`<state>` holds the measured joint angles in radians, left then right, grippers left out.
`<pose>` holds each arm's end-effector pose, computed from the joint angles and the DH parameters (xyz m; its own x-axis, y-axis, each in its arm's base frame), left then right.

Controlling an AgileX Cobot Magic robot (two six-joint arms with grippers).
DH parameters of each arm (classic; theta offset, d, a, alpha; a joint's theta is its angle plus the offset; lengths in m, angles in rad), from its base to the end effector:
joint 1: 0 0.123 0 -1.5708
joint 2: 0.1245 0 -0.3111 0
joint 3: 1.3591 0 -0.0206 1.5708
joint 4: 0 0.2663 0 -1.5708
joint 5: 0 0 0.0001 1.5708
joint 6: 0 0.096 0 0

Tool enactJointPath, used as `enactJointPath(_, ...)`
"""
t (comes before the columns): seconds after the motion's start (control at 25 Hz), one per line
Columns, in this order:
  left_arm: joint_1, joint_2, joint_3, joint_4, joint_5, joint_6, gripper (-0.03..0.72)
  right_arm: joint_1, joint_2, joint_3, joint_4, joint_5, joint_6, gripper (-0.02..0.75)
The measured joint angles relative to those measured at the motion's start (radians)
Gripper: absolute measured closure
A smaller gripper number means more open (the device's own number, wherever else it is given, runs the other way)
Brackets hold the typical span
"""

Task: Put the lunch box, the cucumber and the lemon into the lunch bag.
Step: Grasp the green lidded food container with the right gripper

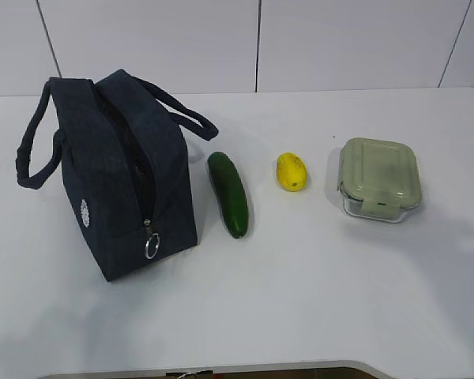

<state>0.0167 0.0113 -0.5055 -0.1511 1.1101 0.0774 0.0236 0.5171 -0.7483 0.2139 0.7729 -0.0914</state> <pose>-0.0145 -0.0132 0.2809 -0.4994 0.0014 -0.8664 0.1051 0.9927 -0.0590 0.0826 0.0162 0.3713 -0.4375 0.0518 -0.8977 -0.1300 0.9842 0.1202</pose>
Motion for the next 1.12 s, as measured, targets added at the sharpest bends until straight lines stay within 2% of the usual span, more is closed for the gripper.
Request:
enactJointPath(0.24, 0.000, 0.000, 0.000, 0.000, 0.000, 0.000, 0.341, 0.000, 0.132, -0.080, 0.017, 0.015, 0.000, 0.223)
enactJointPath(0.4, 0.000, 0.000, 0.000, 0.000, 0.000, 0.000, 0.341, 0.000, 0.250, -0.147, 0.031, 0.091, -0.026, 0.223)
enactJointPath(0.6, 0.000, 0.000, 0.000, 0.000, 0.000, 0.000, 0.341, 0.000, 0.384, -0.203, 0.113, 0.144, -0.109, 0.223)
enactJointPath(0.72, 0.000, 0.000, 0.000, 0.000, 0.000, 0.000, 0.341, 0.000, 0.443, -0.207, 0.184, 0.144, -0.177, 0.223)
enactJointPath(1.12, 0.000, 0.000, 0.000, 0.000, 0.000, 0.000, 0.345, -0.002, 0.589, -0.208, 0.256, 0.144, -0.280, 0.223)
